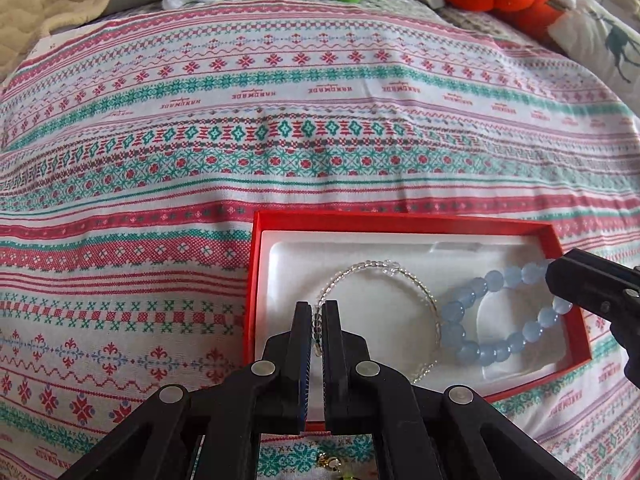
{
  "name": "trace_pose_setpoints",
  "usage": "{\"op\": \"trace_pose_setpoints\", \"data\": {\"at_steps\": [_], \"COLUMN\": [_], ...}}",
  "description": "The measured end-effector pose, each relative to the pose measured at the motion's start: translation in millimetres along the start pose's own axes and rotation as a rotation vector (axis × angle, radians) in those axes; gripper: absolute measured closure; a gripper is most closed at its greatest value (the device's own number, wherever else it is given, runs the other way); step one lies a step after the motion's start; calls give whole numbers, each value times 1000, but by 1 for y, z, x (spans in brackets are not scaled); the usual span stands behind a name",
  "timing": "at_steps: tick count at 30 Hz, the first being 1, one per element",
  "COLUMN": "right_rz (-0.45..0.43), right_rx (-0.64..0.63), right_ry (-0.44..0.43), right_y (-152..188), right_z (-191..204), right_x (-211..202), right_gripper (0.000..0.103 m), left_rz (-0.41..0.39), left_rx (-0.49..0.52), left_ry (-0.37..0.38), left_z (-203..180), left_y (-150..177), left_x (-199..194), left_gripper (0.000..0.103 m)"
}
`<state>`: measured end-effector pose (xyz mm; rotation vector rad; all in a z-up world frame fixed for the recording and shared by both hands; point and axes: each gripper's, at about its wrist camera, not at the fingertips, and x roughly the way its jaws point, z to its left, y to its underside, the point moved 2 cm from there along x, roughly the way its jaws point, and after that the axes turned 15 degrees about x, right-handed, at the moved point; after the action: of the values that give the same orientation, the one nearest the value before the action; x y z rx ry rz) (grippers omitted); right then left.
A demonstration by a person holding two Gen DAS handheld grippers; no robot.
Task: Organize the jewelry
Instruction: 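Place the pearl bracelet in the box with left gripper while right places blue bracelet, then grasp the green-bead bracelet with the left gripper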
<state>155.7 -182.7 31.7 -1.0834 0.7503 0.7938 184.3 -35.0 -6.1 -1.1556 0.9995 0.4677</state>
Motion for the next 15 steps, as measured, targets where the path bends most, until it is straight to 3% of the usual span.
{"op": "trace_pose_setpoints", "data": {"at_steps": [3, 5, 7, 9, 11, 15], "right_rz": [-11, -15, -31, -49, -63, -61], "right_rx": [-25, -36, -42, -48, -48, -51], "right_ry": [3, -7, -10, -4, -2, 7], "right_y": [1, 1, 2, 3, 6, 16], "right_z": [-1, -2, -4, -6, -9, -14], "right_x": [-6, -14, -25, -36, -47, -61], "right_gripper": [90, 89, 84, 68, 60, 56], "left_rz": [1, -7, -21, -28, -35, -32], "left_rx": [16, 24, 33, 48, 62, 82], "left_ry": [-13, -11, -9, -11, -17, -53], "left_z": [-1, -2, -5, -9, -13, -17], "left_y": [0, 0, 2, 4, 7, 16], "left_x": [-5, -11, -20, -28, -37, -50], "left_gripper": [89, 66, 58, 51, 39, 23]}}
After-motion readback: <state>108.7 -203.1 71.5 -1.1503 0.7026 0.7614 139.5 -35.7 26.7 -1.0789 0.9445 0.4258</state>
